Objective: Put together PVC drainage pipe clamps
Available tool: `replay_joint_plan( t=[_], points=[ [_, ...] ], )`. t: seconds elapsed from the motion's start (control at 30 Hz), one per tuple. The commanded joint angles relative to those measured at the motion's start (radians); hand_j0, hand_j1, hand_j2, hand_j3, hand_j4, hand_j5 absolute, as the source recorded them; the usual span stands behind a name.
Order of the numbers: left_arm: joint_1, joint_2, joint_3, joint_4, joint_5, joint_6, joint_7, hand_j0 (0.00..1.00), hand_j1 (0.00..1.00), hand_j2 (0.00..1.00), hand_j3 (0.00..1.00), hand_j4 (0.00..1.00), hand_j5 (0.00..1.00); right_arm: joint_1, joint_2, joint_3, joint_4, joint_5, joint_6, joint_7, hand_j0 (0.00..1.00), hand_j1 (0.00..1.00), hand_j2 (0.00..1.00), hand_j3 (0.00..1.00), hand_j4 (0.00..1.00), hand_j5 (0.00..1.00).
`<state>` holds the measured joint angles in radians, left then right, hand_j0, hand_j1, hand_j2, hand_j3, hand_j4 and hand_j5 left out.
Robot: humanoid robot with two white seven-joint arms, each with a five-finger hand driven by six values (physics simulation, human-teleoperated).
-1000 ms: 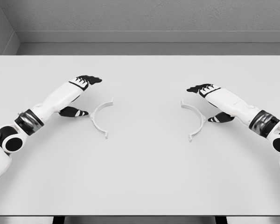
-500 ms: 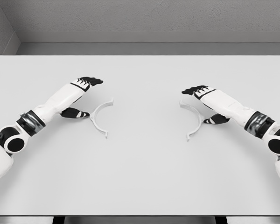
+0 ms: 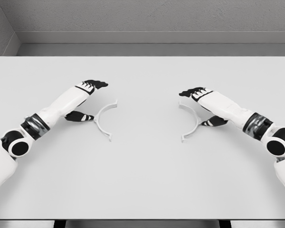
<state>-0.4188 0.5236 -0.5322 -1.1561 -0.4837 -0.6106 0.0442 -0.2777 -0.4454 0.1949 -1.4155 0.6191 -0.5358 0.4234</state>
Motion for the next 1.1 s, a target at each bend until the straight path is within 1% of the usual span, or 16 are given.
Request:
replay_joint_plan(
  t=[0.0,0.43,0.7,0.93,1.07],
  points=[
    [0.0,0.0,0.0,-0.004,0.007,0.0,0.0,1.0,1.0,1.0,1.0,1.0,1.0,0.0,0.002,0.008,-0.002,-0.007,0.007,0.0,1.0,1.0,1.0,1.0,1.0,1.0],
    [0.008,-0.034,-0.006,-0.011,0.008,0.0,0.0,1.0,1.0,1.0,1.0,1.0,1.0,-0.015,-0.004,0.009,0.012,-0.006,0.014,-0.002,1.0,1.0,1.0,1.0,1.0,1.0],
    [0.008,-0.053,-0.009,-0.011,0.008,0.0,0.0,1.0,1.0,1.0,1.0,1.0,1.0,-0.037,-0.001,0.009,0.043,0.008,0.026,-0.003,1.0,1.0,1.0,1.0,1.0,1.0],
    [0.009,-0.068,-0.014,-0.016,0.007,0.0,0.0,1.0,1.0,1.0,1.0,1.0,1.0,-0.041,0.002,0.015,0.038,0.01,0.03,-0.003,1.0,1.0,1.0,1.0,1.0,1.0],
    [0.009,-0.074,-0.014,-0.016,0.007,0.0,0.0,1.0,1.0,1.0,1.0,1.0,1.0,-0.044,0.017,0.015,0.032,0.022,0.031,-0.002,1.0,1.0,1.0,1.0,1.0,1.0]
  ],
)
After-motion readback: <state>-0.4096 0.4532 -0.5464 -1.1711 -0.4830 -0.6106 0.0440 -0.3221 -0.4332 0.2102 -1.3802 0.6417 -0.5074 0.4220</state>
